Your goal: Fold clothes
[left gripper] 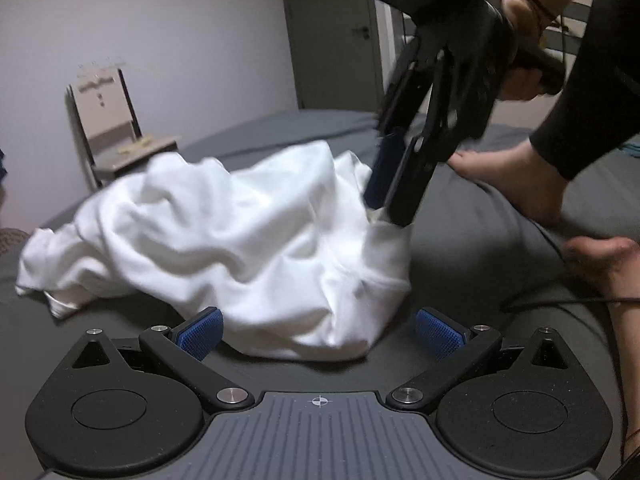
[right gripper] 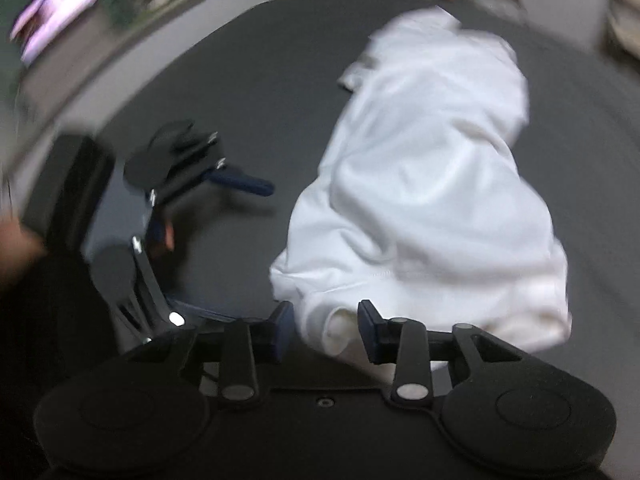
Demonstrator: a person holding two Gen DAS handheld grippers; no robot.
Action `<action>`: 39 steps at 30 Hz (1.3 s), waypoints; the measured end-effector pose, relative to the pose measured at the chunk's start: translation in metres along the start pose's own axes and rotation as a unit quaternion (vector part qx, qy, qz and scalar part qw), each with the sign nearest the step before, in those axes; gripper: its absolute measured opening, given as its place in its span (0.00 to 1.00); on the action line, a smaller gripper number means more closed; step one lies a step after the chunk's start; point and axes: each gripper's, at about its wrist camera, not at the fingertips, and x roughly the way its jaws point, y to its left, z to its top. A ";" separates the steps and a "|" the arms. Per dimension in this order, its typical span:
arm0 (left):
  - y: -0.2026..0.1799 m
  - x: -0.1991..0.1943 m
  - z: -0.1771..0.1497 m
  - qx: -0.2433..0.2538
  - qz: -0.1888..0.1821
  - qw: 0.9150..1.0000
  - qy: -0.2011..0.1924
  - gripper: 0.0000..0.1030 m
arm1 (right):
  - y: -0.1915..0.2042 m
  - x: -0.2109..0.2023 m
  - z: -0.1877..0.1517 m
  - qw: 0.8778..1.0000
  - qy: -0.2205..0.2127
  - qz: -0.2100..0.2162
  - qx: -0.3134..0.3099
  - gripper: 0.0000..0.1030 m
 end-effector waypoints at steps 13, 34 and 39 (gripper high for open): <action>-0.030 -0.017 0.013 0.056 0.038 0.997 -0.038 1.00 | 0.004 -0.022 -0.043 0.995 -0.097 0.026 -0.019 0.03; -0.085 0.014 0.050 0.208 0.179 0.962 -0.015 0.59 | -0.004 -0.035 -0.059 0.979 -0.112 -0.162 -0.057 0.03; -0.085 0.032 0.040 0.243 0.194 0.950 0.013 0.59 | -0.027 -0.020 -0.059 0.979 -0.065 -0.195 -0.001 0.03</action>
